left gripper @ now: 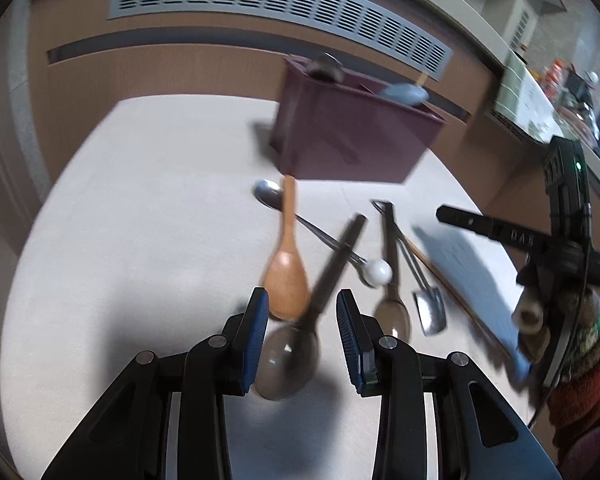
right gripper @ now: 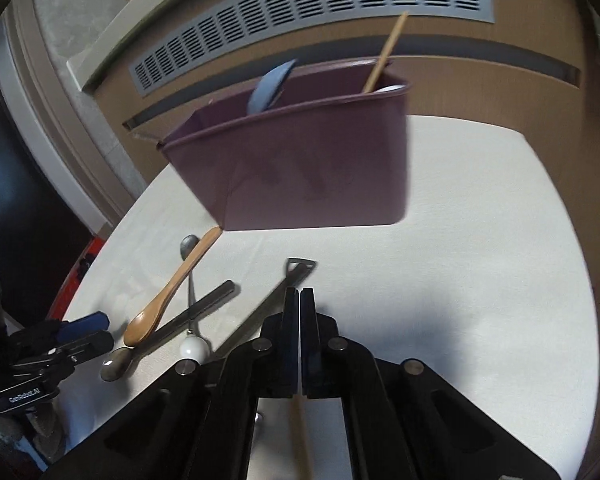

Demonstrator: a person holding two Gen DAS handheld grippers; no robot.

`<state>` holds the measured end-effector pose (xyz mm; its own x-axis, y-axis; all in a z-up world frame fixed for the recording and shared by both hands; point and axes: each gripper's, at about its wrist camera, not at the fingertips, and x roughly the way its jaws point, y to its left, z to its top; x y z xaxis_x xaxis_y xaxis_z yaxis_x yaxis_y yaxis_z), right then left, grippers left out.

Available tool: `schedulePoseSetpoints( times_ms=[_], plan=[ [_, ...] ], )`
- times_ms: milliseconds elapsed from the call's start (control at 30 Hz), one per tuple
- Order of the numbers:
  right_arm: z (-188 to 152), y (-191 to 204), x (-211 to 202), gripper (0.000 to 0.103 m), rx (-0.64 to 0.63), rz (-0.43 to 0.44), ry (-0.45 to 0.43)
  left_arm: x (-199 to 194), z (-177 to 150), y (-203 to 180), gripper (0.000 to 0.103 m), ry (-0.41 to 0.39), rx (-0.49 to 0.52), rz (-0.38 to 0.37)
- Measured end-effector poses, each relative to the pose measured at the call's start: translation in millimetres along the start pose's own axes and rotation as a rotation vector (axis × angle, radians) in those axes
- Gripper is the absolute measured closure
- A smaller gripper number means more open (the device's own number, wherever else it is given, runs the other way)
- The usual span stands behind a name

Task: Organize utensils
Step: 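Grasp the metal spade-shaped scoop with the right tool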

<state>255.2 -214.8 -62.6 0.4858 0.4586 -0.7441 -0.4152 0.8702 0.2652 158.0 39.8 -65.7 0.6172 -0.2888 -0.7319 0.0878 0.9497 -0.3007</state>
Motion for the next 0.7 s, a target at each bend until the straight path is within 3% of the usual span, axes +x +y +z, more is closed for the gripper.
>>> schedulePoseSetpoints(
  times_ms=[167, 233, 400, 700],
  plan=[
    [-13.9, -8.2, -11.4, 0.095, -0.018, 0.005, 0.054, 0.5, -7.9, -17.2, 0.067, 0.030, 0.097, -0.014],
    [-23.1, 0.5, -11.9, 0.083, -0.046, 0.019, 0.071, -1.4, -7.5, -17.5, 0.067, 0.026, 0.089, -0.001],
    [-34.7, 29.1, 2.5, 0.082, -0.099, 0.047, 0.111, -10.3, 3.6, 4.8, 0.067, -0.019, -0.025, 0.058],
    [-20.1, 58.8, 38.9, 0.084, -0.232, -0.119, 0.101, -24.5, 15.7, 49.7, 0.067, -0.108, -0.243, 0.070]
  ],
)
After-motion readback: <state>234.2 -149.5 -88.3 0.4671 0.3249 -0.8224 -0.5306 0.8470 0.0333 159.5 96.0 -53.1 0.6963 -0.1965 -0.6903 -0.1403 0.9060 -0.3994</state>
